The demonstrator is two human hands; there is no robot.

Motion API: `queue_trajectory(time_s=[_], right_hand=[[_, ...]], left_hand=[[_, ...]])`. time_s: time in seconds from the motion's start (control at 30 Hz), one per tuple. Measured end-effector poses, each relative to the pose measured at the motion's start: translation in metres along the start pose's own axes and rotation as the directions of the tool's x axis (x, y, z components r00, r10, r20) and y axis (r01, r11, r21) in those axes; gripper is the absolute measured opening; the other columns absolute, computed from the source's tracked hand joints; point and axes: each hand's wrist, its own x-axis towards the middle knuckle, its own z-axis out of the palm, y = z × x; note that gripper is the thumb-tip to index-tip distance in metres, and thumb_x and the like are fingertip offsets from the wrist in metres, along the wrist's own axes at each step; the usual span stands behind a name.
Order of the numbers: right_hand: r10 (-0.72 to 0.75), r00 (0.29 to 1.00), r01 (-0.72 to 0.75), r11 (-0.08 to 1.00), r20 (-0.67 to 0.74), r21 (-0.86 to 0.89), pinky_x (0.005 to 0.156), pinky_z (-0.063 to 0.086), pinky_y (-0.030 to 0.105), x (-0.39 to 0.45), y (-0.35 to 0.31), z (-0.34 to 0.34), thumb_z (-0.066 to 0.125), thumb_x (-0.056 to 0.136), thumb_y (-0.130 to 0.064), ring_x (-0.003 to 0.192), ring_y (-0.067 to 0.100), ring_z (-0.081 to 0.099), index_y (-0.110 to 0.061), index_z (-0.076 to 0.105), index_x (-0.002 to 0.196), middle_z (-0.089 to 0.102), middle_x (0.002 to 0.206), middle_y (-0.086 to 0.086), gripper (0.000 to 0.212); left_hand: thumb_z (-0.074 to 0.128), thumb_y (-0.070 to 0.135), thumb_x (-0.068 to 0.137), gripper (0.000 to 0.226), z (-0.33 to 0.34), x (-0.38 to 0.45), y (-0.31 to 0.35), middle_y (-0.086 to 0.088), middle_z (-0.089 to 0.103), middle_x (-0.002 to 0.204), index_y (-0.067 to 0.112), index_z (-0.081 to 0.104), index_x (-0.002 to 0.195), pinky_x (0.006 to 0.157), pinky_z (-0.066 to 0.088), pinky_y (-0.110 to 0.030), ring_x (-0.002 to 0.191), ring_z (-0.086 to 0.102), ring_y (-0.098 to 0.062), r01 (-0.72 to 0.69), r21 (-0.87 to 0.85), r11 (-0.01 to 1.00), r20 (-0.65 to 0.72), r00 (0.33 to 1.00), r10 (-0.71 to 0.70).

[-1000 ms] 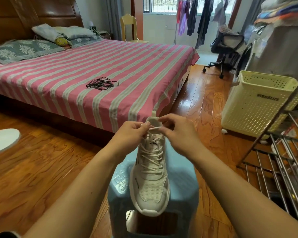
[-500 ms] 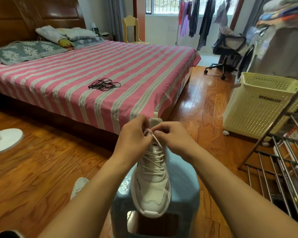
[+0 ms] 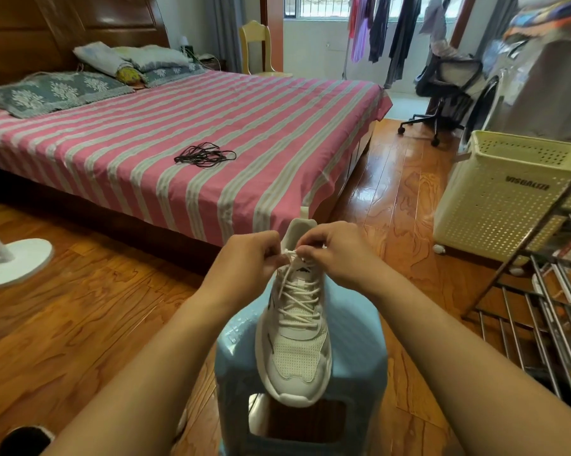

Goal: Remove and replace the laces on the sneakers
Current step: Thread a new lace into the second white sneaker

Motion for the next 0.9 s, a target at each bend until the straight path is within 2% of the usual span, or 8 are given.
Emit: queue_trajectory(time_s=[0.2, 0.3, 0.47, 0.57, 0.63, 0.77, 0.83, 0.9], right_hand=[[-0.04, 0.999, 0.042, 0.975, 0.013, -0.218, 0.066, 0.031, 0.005, -0.005, 0.002, -0.007, 0.069, 0.092, -0.015, 0.092, 0.012, 0.05, -0.016, 0.081, 0.095, 0.063, 0.079, -0.011, 0.012], [-0.008, 1.0, 0.004, 0.97, -0.016, -0.242, 0.067, 0.033, 0.001, -0.008, 0.004, -0.011, 0.069, 0.093, -0.018, 0.075, 0.001, 0.048, -0.017, 0.081, 0.098, 0.073, 0.09, -0.005, 0.012], [0.031, 0.997, -0.053, 0.95, -0.076, -0.308, 0.074, 0.039, 0.028, -0.013, 0.011, -0.008, 0.069, 0.092, -0.018, 0.087, 0.011, 0.05, -0.02, 0.081, 0.094, 0.073, 0.09, -0.003, 0.012], [0.019, 0.995, -0.035, 0.988, -0.102, -0.152, 0.075, 0.041, 0.017, -0.018, 0.016, -0.009, 0.068, 0.094, -0.02, 0.087, 0.002, 0.056, -0.023, 0.077, 0.105, 0.064, 0.097, -0.011, 0.014], [0.019, 0.999, -0.018, 1.0, -0.048, 0.022, 0.077, 0.041, 0.008, -0.026, 0.023, -0.014, 0.063, 0.098, -0.018, 0.091, -0.007, 0.055, -0.027, 0.064, 0.128, 0.057, 0.111, -0.017, 0.032], [-0.027, 0.991, 0.031, 0.999, 0.129, -0.022, 0.087, 0.051, 0.022, -0.036, 0.044, -0.015, 0.061, 0.096, -0.004, 0.097, 0.009, 0.059, -0.031, 0.048, 0.146, 0.043, 0.144, -0.018, 0.059], [-0.014, 0.983, 0.035, 0.994, 0.183, -0.108, 0.092, 0.049, 0.02, -0.035, 0.053, -0.008, 0.066, 0.091, 0.001, 0.105, 0.008, 0.057, -0.029, 0.05, 0.146, 0.035, 0.152, -0.016, 0.064], [-0.103, 0.986, 0.138, 0.945, 0.133, -0.296, 0.104, 0.043, 0.033, -0.03, 0.058, 0.0, 0.077, 0.086, -0.012, 0.126, 0.022, 0.047, -0.025, 0.061, 0.134, 0.037, 0.155, -0.006, 0.053]], left_hand=[[0.075, 0.028, 0.092, 0.033, -0.009, -0.006, -0.01, -0.011, 0.064, 0.071, 0.006, 0.058, 0.074, 0.059, 0.041, -0.03, 0.06, 0.049, -0.012, 0.257, -0.079, 0.963, 0.207, 0.949, -0.236], [0.075, 0.029, 0.093, 0.033, -0.009, -0.01, -0.004, -0.003, 0.063, 0.066, 0.005, 0.06, 0.075, 0.056, 0.039, -0.027, 0.054, 0.046, -0.006, 0.29, -0.122, 0.949, 0.224, 0.94, -0.258], [0.074, 0.03, 0.093, 0.036, -0.008, -0.013, 0.002, 0.0, 0.055, 0.066, 0.005, 0.055, 0.074, 0.058, 0.038, -0.032, 0.063, 0.046, -0.015, 0.298, -0.098, 0.95, 0.2, 0.941, -0.274], [0.07, 0.033, 0.095, 0.027, -0.008, -0.02, -0.002, -0.002, 0.064, 0.074, 0.013, 0.06, 0.081, 0.066, 0.053, -0.042, 0.068, 0.057, -0.016, 0.321, -0.197, 0.926, 0.192, 0.939, -0.285], [0.068, 0.037, 0.097, 0.022, -0.007, -0.029, -0.001, -0.005, 0.067, 0.094, 0.016, 0.061, 0.098, 0.078, 0.058, -0.046, 0.078, 0.063, -0.016, 0.454, -0.38, 0.806, 0.25, 0.889, -0.383], [0.07, 0.062, 0.085, 0.071, 0.01, -0.057, 0.022, 0.001, 0.041, 0.138, 0.026, 0.04, 0.138, 0.103, 0.046, -0.039, 0.123, 0.05, -0.02, 0.548, -0.171, 0.819, 0.317, 0.818, -0.48], [0.07, 0.072, 0.077, 0.105, 0.022, -0.078, 0.04, -0.001, 0.022, 0.15, 0.03, 0.013, 0.155, 0.114, 0.035, -0.043, 0.14, 0.031, -0.024, 0.46, 0.01, 0.888, 0.314, 0.842, -0.44], [0.069, 0.074, 0.074, 0.123, 0.036, -0.097, 0.053, 0.001, 0.011, 0.154, 0.034, -0.014, 0.157, 0.113, 0.034, -0.048, 0.142, 0.024, -0.027, 0.333, 0.202, 0.921, 0.3, 0.874, -0.382]])
